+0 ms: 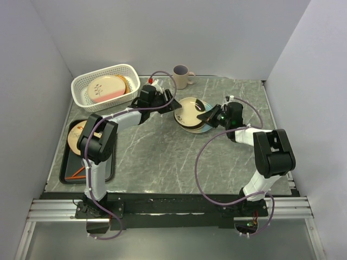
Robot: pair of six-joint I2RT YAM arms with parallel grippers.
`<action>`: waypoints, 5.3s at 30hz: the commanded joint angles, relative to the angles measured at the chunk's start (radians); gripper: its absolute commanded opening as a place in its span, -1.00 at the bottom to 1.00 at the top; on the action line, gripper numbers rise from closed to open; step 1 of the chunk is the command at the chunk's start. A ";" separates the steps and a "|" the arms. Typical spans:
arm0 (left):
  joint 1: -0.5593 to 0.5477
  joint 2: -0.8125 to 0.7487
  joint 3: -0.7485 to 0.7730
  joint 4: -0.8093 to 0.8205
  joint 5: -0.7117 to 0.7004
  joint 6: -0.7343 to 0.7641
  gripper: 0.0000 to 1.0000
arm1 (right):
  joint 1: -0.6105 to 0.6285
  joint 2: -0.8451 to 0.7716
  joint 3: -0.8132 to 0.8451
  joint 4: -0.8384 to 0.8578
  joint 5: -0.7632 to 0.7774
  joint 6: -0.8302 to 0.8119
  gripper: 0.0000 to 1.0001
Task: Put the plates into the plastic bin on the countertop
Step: Place the plate in the plastic bin.
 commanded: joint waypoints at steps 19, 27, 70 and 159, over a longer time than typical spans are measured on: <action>-0.005 -0.223 -0.187 0.169 -0.019 0.032 0.56 | 0.015 -0.130 0.038 0.093 -0.108 0.057 -1.00; -0.006 -0.224 -0.217 0.203 0.023 0.012 -0.15 | 0.044 -0.131 0.042 0.125 -0.115 0.085 -1.00; 0.110 -0.401 -0.417 0.221 0.049 0.003 -0.99 | 0.187 -0.289 0.098 -0.203 0.117 -0.150 1.00; 0.681 -0.230 -0.171 0.056 -0.005 -0.164 -0.99 | 0.420 -0.495 0.085 -0.594 0.478 -0.403 1.00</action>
